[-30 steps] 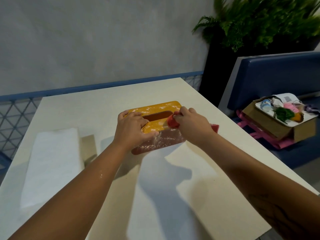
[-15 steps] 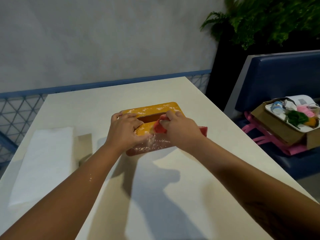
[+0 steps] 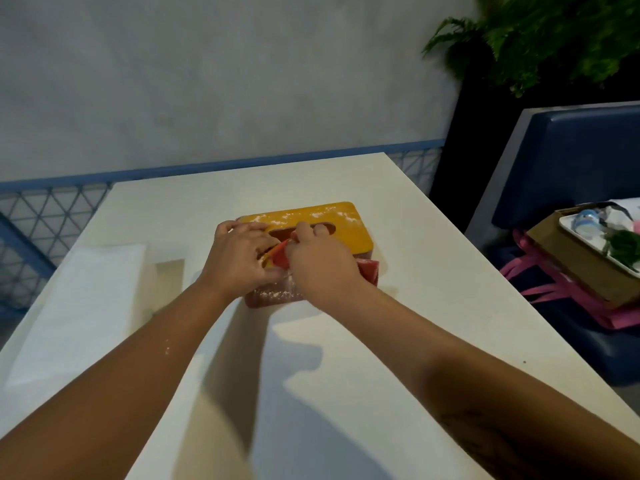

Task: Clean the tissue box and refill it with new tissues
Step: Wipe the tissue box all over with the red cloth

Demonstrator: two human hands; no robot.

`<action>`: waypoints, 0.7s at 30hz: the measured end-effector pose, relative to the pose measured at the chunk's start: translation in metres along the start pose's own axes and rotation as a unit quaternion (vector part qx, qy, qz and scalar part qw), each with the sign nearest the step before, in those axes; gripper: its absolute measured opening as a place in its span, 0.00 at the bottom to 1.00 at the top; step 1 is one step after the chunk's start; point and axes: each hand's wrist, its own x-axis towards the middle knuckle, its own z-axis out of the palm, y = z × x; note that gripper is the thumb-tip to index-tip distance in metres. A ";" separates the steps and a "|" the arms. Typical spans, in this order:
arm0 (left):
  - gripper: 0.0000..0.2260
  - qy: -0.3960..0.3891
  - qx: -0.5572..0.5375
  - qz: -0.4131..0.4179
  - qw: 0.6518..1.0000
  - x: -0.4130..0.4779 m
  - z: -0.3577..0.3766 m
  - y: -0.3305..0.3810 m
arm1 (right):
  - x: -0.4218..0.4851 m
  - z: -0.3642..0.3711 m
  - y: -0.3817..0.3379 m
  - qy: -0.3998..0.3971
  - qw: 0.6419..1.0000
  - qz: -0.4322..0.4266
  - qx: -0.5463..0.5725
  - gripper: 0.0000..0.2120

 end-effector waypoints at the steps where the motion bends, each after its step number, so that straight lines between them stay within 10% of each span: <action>1: 0.31 0.001 0.003 0.002 1.000 0.000 0.000 0.000 | -0.002 0.001 0.003 0.005 1.000 -0.021 0.000 0.16; 16: 0.36 -0.023 0.018 0.002 1.000 0.001 0.000 -0.002 | 0.013 -0.011 0.055 -0.044 0.983 0.178 -0.001 0.14; 21: 0.36 -0.014 0.009 -0.003 1.000 0.000 0.001 -0.001 | 0.002 -0.004 0.021 -0.020 0.993 0.115 0.021 0.14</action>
